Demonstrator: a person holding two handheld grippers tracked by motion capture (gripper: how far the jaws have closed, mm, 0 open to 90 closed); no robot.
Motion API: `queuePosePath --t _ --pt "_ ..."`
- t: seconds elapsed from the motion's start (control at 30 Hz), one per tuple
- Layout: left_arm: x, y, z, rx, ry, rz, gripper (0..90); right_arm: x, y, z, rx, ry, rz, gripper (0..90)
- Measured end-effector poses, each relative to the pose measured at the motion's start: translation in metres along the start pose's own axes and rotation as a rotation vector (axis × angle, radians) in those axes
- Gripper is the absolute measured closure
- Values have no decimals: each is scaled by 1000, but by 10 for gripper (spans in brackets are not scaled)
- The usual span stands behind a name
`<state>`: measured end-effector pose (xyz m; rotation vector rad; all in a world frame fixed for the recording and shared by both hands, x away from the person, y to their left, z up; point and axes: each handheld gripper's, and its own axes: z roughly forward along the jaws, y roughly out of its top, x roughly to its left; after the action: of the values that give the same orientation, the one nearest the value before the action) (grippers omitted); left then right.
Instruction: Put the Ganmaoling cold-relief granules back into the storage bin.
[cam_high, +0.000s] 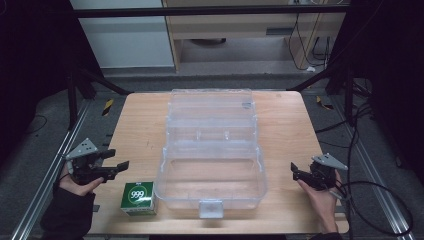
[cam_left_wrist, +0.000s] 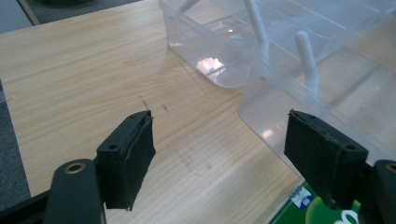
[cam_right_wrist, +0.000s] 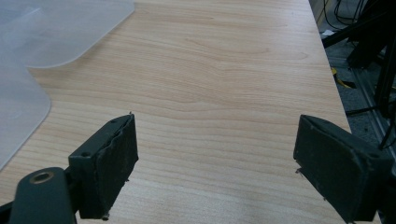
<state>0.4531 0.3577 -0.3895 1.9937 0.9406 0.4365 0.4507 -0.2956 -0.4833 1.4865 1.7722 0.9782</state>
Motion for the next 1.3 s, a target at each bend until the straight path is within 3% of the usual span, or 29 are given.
queuePosePath --t 0.3,0.57,0.67,1.3 --pt "-5 7 -10 76 -80 105 195 -1 -1 -1 -13 15 -13 135" --pt "-11 5 -10 137 -151 171 178 0 -2 0 -31 27 -32 130" --pt "-16 6 -9 175 -188 217 170 0 -3 0 -32 29 -37 130" --pt "-36 13 -1 317 -270 387 105 0 -4 1 -18 48 -49 109"
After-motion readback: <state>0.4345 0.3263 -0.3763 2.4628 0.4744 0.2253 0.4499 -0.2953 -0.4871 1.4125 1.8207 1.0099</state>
